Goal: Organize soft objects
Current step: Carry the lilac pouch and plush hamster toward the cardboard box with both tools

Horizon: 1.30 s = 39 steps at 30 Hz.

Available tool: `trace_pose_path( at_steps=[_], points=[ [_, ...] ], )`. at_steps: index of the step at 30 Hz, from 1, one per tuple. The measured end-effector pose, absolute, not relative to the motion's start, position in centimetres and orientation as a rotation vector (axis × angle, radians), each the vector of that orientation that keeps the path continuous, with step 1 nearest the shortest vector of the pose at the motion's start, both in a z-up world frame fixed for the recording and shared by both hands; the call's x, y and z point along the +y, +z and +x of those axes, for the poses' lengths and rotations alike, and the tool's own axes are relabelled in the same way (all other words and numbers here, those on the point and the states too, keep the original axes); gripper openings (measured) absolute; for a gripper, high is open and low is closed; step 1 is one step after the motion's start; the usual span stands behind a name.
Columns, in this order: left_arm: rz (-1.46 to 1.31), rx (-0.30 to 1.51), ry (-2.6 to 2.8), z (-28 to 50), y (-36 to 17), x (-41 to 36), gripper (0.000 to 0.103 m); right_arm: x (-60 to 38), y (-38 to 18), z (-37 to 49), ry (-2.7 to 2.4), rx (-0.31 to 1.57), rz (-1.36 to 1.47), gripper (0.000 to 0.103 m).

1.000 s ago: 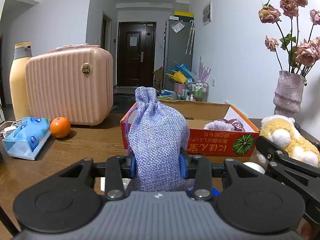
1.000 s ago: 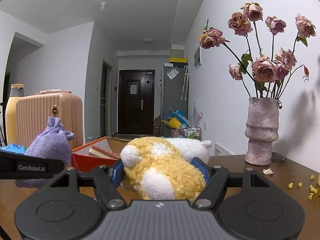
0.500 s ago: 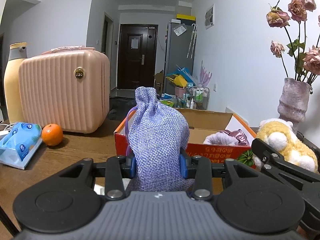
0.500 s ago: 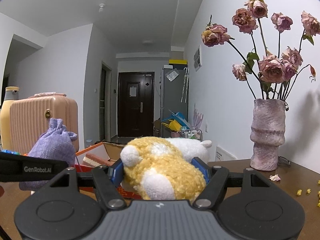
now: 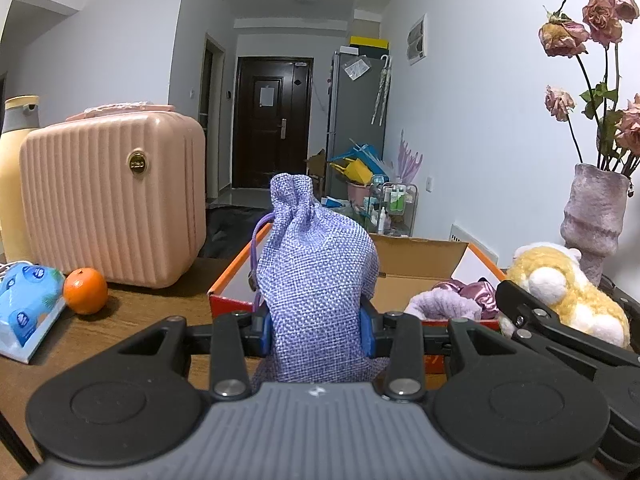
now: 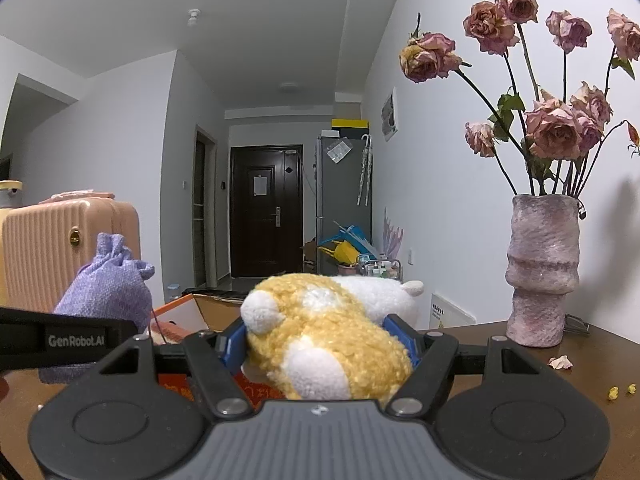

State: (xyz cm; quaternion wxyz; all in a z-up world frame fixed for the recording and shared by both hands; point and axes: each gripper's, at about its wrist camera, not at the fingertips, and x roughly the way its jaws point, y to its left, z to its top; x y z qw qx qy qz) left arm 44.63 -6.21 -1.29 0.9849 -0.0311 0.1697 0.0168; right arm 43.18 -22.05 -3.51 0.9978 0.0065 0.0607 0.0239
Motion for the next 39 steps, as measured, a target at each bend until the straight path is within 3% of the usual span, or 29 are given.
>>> trace_pose_path(
  at_steps=[39],
  points=[
    [-0.059, 0.316, 0.062, 54.5, -1.4, -7.4, 0.04, -21.6, -2.7, 51.7, 0.024, 0.114, -0.012, 0.069]
  ],
)
